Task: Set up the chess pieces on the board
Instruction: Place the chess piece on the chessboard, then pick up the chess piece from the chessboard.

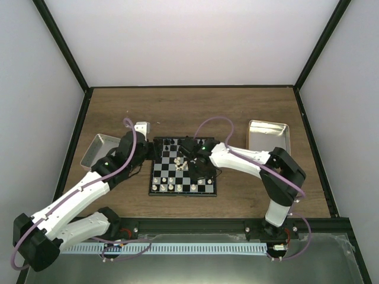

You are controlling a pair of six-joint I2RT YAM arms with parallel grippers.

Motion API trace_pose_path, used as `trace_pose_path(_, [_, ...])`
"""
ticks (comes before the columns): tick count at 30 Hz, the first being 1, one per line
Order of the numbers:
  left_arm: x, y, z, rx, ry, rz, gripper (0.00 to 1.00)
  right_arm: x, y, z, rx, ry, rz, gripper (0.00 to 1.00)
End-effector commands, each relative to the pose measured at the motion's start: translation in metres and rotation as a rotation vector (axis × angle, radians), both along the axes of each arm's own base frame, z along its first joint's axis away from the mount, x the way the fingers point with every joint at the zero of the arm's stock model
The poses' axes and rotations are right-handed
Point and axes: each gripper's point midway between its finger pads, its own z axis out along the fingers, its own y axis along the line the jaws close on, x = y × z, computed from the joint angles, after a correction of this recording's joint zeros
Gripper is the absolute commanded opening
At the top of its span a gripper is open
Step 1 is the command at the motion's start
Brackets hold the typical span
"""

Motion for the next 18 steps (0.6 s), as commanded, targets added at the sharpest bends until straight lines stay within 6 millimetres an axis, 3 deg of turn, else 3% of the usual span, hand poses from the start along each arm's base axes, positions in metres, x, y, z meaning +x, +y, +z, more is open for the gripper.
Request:
trace_pose_path(1, [0.004,0.01,-0.003,-0.002,0.02,0.08,0.65,0.028,0.018,0.042,0.111,-0.161,-0.049,0.29])
trace_pose_path(10, [-0.001,0.022,-0.009,-0.049,0.033,0.157,0.64,0.06,0.055,0.038,0.198,-0.207,-0.164,0.33])
trace_pose_path(18, [-0.006,0.02,-0.019,-0.067,0.063,0.145,0.64,0.071,0.051,0.022,0.13,-0.226,-0.219,0.29])
